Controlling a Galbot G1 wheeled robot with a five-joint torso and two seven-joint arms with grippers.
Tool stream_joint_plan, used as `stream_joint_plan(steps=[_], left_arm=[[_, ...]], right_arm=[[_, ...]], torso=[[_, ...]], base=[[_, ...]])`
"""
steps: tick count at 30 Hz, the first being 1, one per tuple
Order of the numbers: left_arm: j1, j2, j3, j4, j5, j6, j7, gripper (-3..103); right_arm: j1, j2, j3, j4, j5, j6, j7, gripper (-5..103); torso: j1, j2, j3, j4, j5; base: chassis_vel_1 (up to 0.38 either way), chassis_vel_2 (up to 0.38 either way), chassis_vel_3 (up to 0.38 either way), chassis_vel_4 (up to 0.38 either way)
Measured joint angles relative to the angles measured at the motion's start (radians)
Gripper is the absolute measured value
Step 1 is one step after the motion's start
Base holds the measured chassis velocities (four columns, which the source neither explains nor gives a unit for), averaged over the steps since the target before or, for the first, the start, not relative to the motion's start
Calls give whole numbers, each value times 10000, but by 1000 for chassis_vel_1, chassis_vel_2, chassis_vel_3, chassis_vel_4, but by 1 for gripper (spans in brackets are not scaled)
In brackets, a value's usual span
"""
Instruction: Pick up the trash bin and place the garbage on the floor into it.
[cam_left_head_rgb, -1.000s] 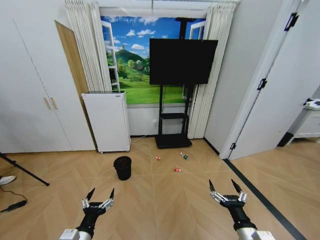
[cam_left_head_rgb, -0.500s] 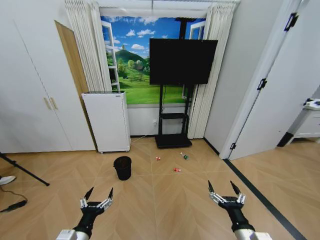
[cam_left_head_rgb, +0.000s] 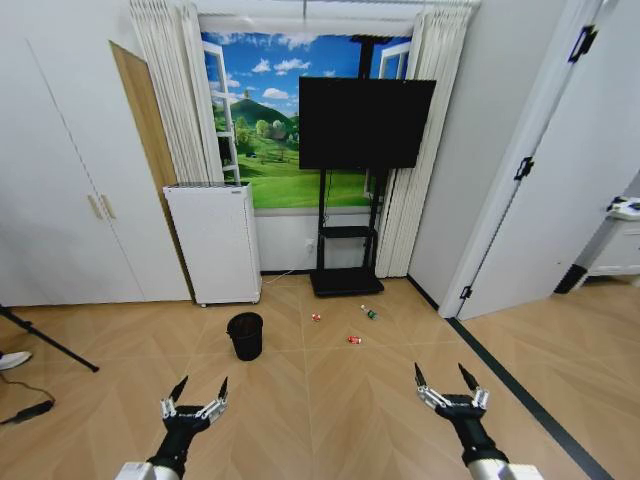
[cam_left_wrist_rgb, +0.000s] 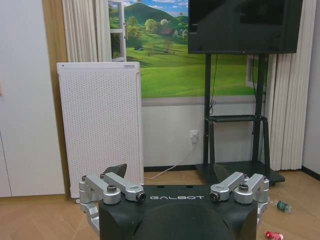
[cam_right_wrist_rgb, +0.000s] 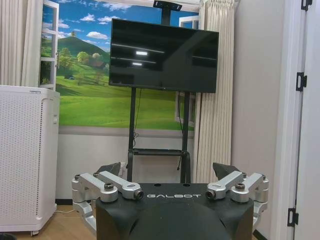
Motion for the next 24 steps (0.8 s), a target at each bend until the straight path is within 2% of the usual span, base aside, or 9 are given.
stream_joint_plan(steps=[10,24], left_arm=[[22,-56,-100,-44,-30,-43,-1,98],[22,-94,-129,19,-18,-52,-2,98]], right_arm=[[47,-99,-38,-70,83,-4,0,100],[131,-130,-17,-216,181,130,53,100]], torso=[[-1,1,-1,0,1],[-1,1,-1,-3,-2]], base=[[-64,63,72,-75],[-247,244,246,-249]])
